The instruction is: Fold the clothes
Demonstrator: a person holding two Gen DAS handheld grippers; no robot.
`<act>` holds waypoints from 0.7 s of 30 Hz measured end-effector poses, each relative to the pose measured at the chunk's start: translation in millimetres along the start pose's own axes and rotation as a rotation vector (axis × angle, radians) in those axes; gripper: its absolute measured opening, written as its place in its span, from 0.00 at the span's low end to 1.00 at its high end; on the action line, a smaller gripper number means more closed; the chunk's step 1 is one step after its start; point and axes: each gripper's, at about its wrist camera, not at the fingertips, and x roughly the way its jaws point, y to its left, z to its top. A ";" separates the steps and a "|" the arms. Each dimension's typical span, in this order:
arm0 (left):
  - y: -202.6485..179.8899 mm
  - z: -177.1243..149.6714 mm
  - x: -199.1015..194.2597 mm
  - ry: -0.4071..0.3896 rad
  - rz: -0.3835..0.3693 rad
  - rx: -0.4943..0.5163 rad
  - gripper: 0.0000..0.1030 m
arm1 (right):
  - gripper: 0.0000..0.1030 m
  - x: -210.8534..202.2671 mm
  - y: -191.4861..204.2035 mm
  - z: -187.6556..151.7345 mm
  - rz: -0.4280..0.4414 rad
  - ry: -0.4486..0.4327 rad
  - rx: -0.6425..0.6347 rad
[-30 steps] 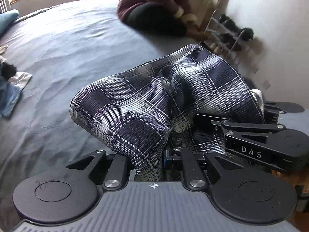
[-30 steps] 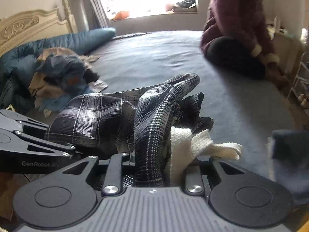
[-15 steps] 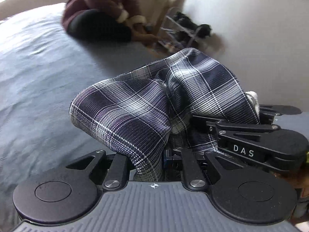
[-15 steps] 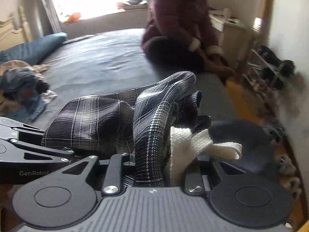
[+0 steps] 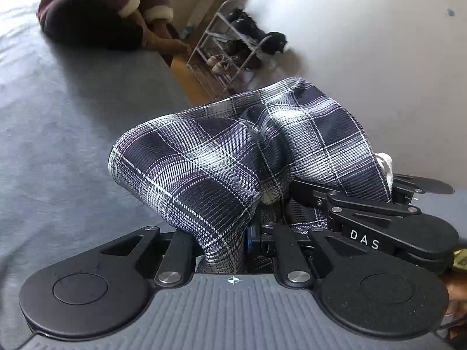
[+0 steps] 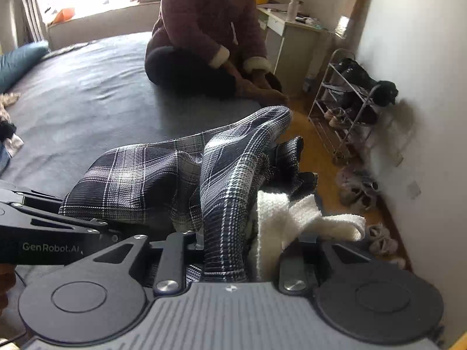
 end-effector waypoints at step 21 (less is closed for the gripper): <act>9.0 34.8 158.2 0.024 0.126 -0.173 0.12 | 0.29 170.5 -142.1 9.0 0.282 0.079 -0.010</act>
